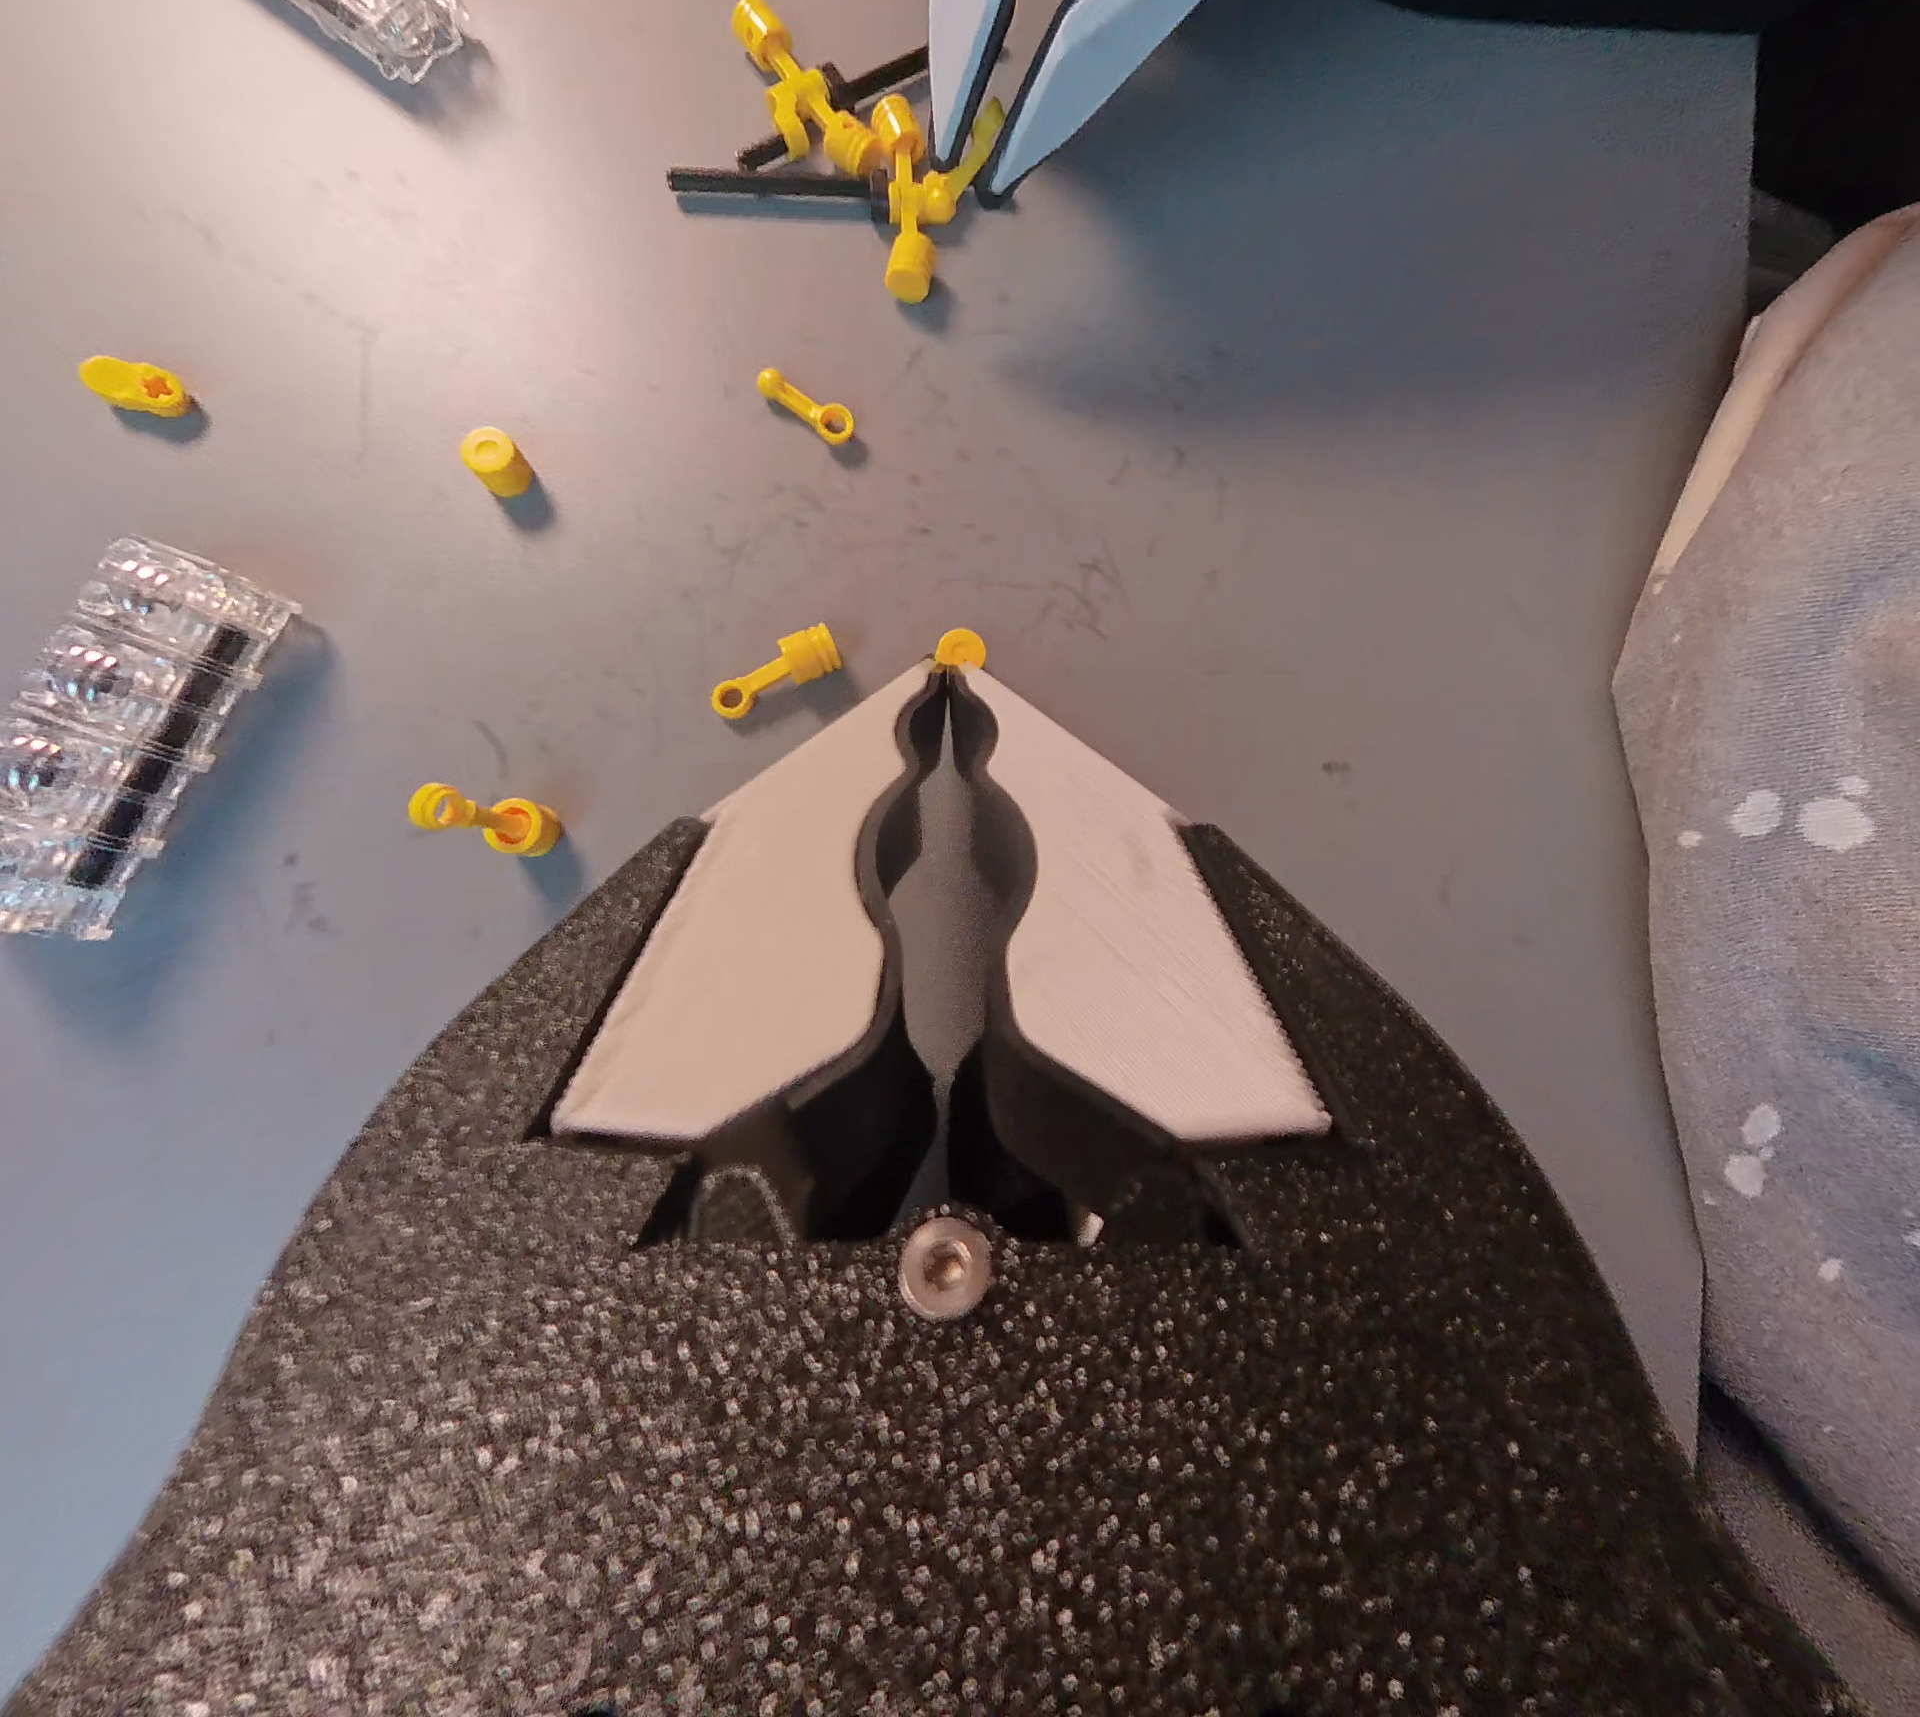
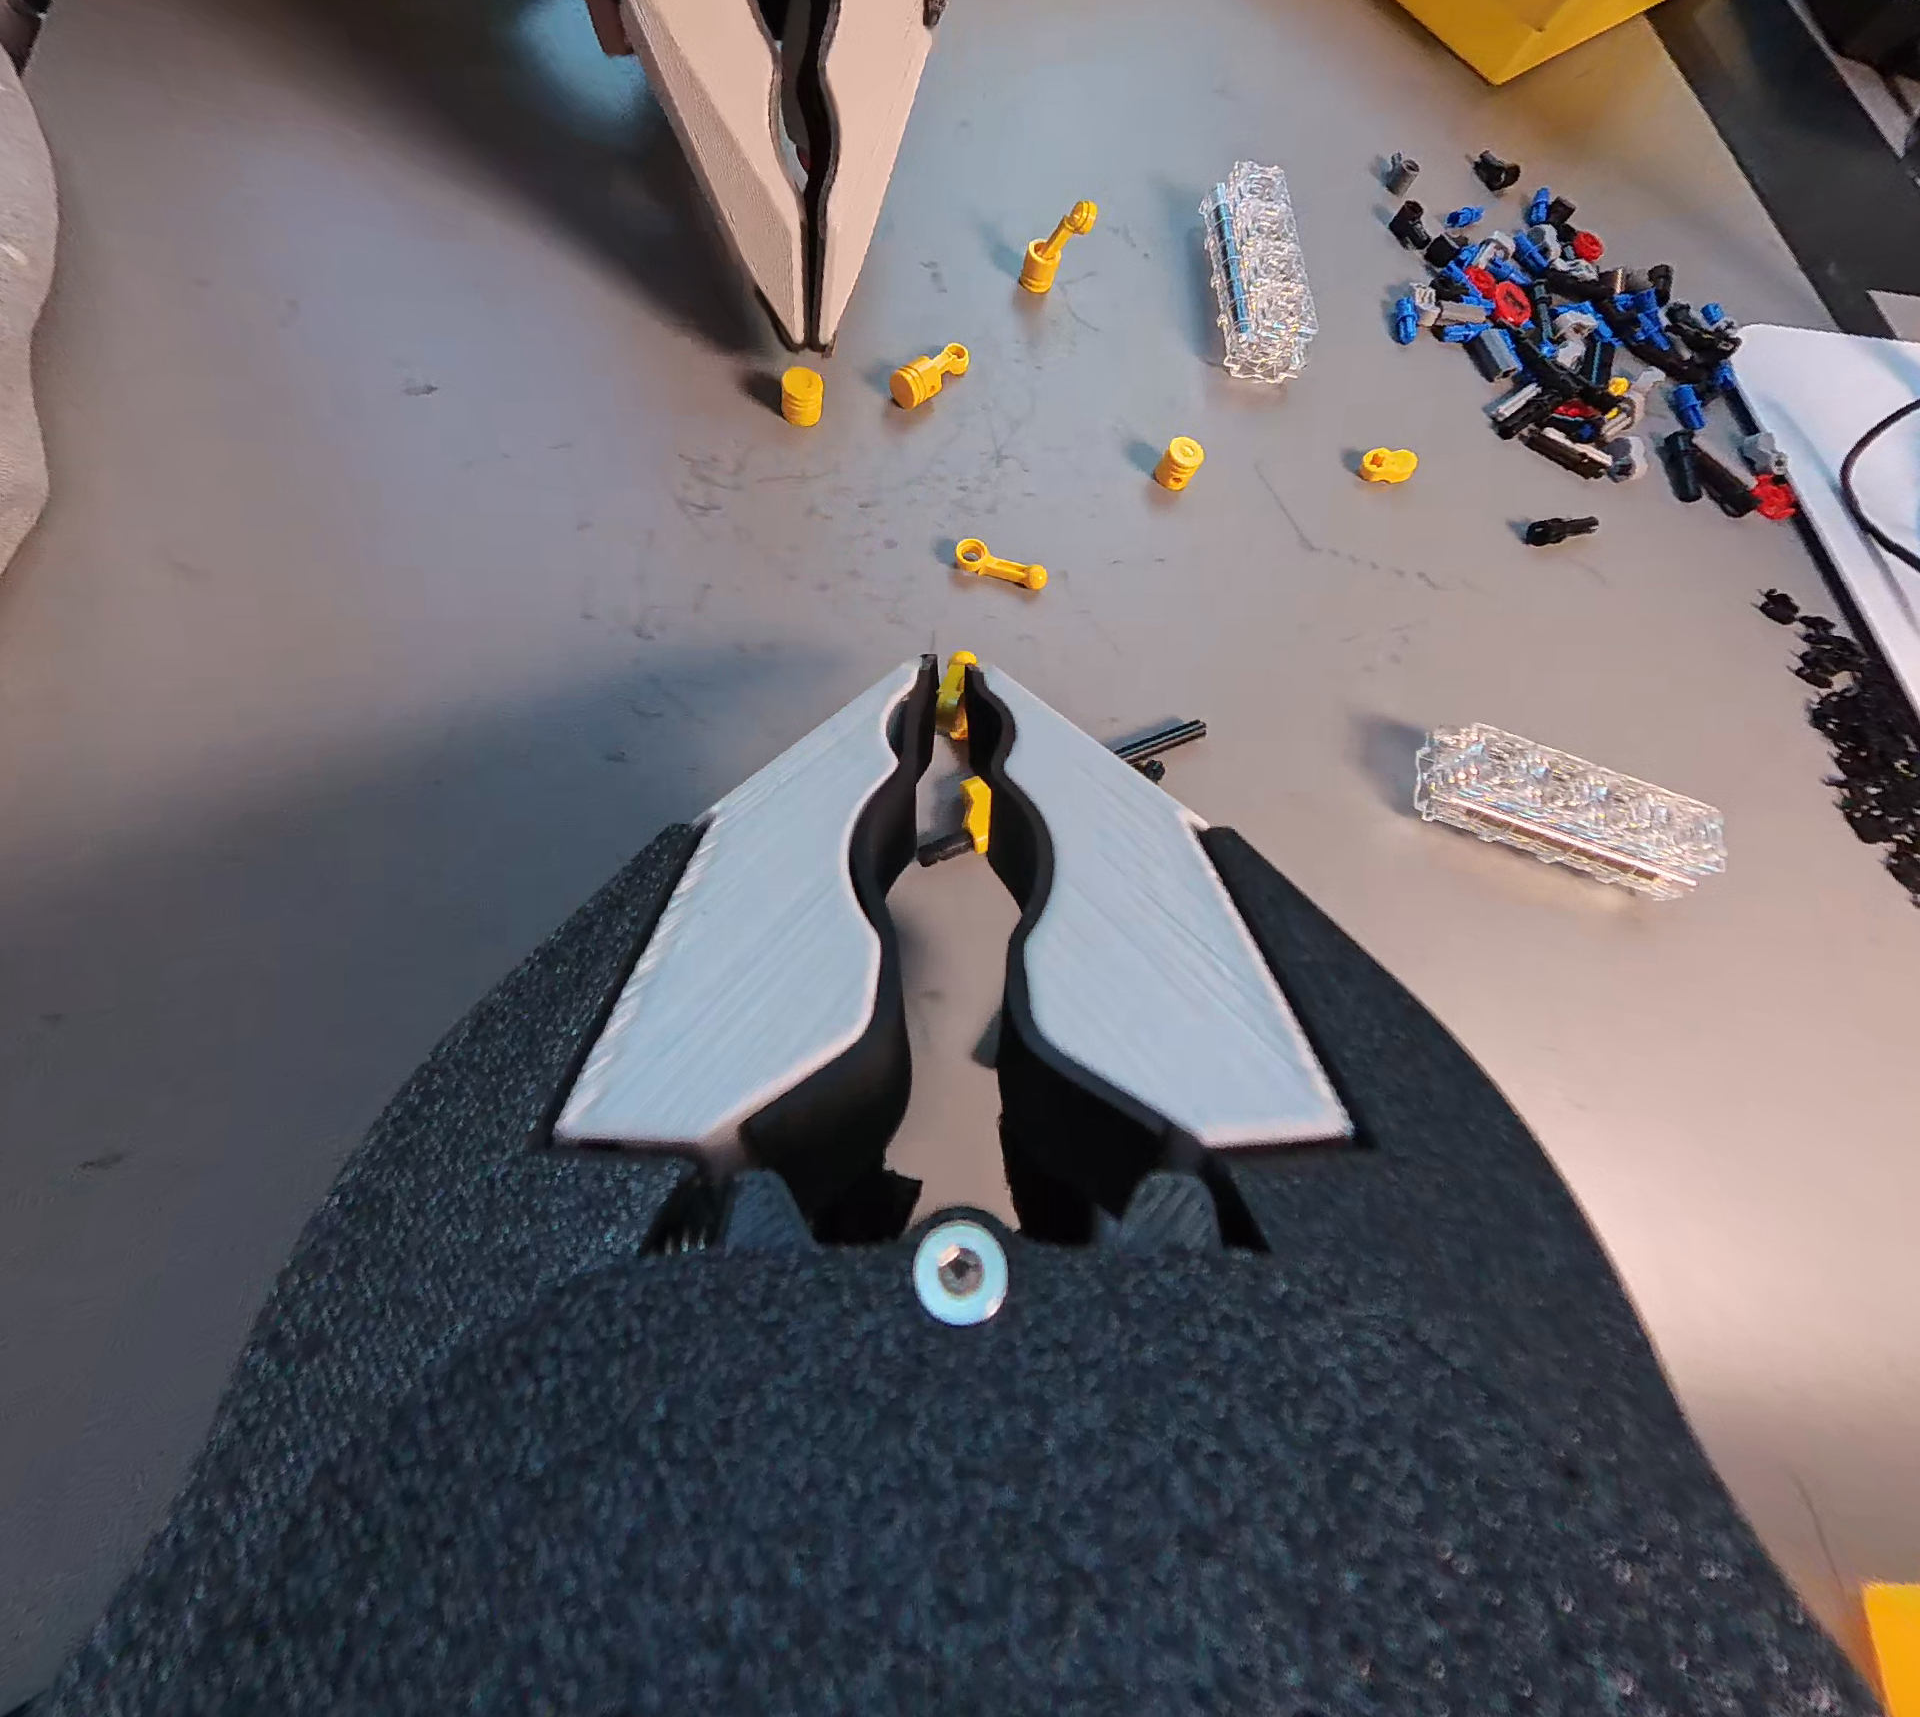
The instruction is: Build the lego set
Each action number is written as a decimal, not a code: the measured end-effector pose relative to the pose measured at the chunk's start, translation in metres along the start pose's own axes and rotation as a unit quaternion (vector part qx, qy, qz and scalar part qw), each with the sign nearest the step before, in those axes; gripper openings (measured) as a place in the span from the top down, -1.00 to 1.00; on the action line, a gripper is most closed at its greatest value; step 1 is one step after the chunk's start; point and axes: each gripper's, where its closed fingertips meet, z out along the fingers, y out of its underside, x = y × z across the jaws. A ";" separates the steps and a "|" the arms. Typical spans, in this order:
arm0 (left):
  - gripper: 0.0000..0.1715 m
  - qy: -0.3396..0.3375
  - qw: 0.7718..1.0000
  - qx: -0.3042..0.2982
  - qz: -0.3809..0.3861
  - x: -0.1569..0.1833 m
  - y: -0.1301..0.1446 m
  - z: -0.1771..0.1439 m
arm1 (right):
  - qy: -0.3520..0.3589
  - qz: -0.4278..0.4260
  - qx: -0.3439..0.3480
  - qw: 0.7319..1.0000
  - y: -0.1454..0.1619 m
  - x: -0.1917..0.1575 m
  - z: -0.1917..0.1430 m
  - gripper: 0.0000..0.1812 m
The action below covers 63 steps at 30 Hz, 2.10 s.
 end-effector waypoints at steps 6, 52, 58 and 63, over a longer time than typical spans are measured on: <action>1.00 0.004 1.000 -0.007 0.010 0.003 -0.001 0.005 | 0.004 -0.004 -0.003 1.000 0.001 0.000 0.001 0.94; 0.74 0.053 0.993 0.006 0.108 0.069 -0.051 0.073 | 0.018 0.003 -0.019 1.000 0.011 0.009 -0.003 0.94; 0.91 0.052 0.989 -0.008 0.136 0.062 -0.052 0.071 | 0.021 0.001 -0.024 0.999 0.012 0.010 -0.004 0.95; 0.91 0.052 0.991 -0.001 0.124 0.058 -0.044 0.062 | 0.022 -0.002 -0.026 0.999 0.013 0.010 -0.005 0.95</action>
